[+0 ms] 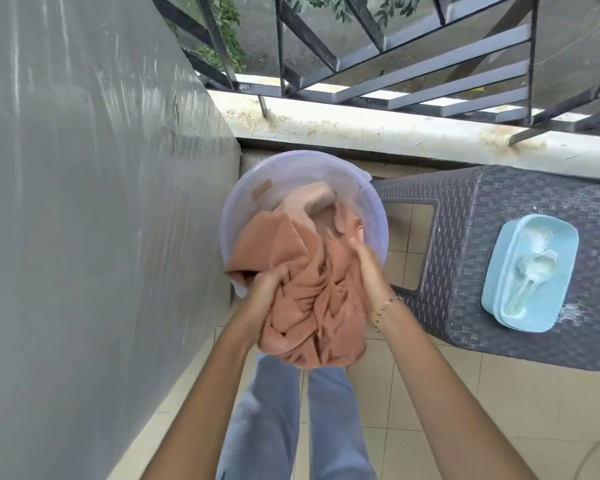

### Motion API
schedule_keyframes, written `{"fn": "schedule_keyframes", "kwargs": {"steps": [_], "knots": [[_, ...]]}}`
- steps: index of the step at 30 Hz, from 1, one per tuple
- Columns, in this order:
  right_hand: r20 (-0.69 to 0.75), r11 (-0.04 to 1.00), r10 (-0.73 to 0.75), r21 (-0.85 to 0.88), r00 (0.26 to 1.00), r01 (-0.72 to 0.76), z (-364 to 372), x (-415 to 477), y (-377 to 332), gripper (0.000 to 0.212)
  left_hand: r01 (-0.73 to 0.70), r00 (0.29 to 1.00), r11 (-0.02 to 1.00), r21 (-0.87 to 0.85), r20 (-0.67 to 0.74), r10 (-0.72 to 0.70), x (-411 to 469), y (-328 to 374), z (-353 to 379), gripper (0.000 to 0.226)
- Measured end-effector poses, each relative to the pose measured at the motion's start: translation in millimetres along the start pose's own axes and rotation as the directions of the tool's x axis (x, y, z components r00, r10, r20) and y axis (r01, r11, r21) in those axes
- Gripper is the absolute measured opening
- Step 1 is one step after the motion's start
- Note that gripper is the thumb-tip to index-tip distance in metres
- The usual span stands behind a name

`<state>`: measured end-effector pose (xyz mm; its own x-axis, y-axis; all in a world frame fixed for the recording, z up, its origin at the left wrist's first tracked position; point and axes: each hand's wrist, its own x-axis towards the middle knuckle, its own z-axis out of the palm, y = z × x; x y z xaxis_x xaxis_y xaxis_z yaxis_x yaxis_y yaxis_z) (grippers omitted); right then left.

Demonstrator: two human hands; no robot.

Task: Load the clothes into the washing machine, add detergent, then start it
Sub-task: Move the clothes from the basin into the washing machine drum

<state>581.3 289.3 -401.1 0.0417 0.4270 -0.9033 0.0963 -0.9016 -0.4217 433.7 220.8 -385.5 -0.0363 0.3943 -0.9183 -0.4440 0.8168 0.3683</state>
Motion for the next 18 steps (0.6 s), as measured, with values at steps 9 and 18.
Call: {"fn": "schedule_keyframes", "kwargs": {"steps": [9, 18], "knots": [[0.476, 0.984, 0.174, -0.122, 0.862, -0.132, -7, -5, 7, 0.029, -0.318, 0.942, 0.762, 0.563, 0.281, 0.186, -21, 6, 20, 0.028], [0.481, 0.971, 0.177, 0.059, 0.859, -0.233, -17, 0, 11, 0.021, -0.444, 0.855, 0.545, 0.711, 0.154, 0.495, -17, 54, 9, 0.057]]}}
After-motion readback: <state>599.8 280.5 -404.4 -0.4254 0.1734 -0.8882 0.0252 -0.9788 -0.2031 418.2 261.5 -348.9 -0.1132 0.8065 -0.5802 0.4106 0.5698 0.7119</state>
